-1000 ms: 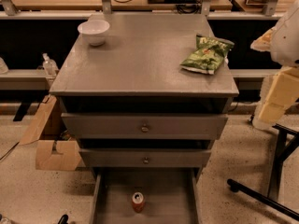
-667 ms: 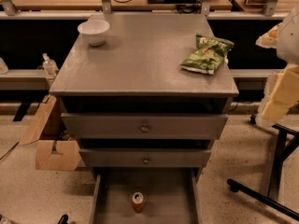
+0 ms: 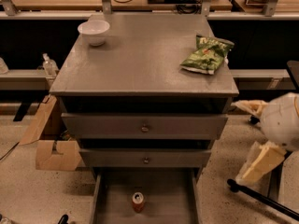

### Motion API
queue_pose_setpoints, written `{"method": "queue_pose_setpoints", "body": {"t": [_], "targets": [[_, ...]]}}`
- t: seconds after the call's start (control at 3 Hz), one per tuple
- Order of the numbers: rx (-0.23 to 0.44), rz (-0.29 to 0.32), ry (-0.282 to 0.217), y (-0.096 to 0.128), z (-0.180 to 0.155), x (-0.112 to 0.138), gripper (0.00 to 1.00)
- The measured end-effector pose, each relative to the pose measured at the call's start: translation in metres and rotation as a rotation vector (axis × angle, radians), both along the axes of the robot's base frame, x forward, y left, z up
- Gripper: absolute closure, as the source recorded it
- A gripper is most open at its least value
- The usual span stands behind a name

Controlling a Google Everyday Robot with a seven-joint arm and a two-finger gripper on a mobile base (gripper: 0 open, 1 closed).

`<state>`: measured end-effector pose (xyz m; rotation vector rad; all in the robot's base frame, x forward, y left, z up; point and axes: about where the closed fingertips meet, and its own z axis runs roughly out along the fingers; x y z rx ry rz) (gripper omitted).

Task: Pick coke can from bottom drawer and place on counter

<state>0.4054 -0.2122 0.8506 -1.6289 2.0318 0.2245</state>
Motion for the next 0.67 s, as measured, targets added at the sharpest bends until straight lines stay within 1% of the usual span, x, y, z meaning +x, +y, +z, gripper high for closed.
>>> {"method": "queue_pose_setpoints", "body": {"t": [0.33,0.67], "targets": [[0.219,-0.026,-0.035,0.011,-0.072,-0.008,0.0],[0.365,-0.065,-0.228,0.001,-0.107,0.018,0.0]]}}
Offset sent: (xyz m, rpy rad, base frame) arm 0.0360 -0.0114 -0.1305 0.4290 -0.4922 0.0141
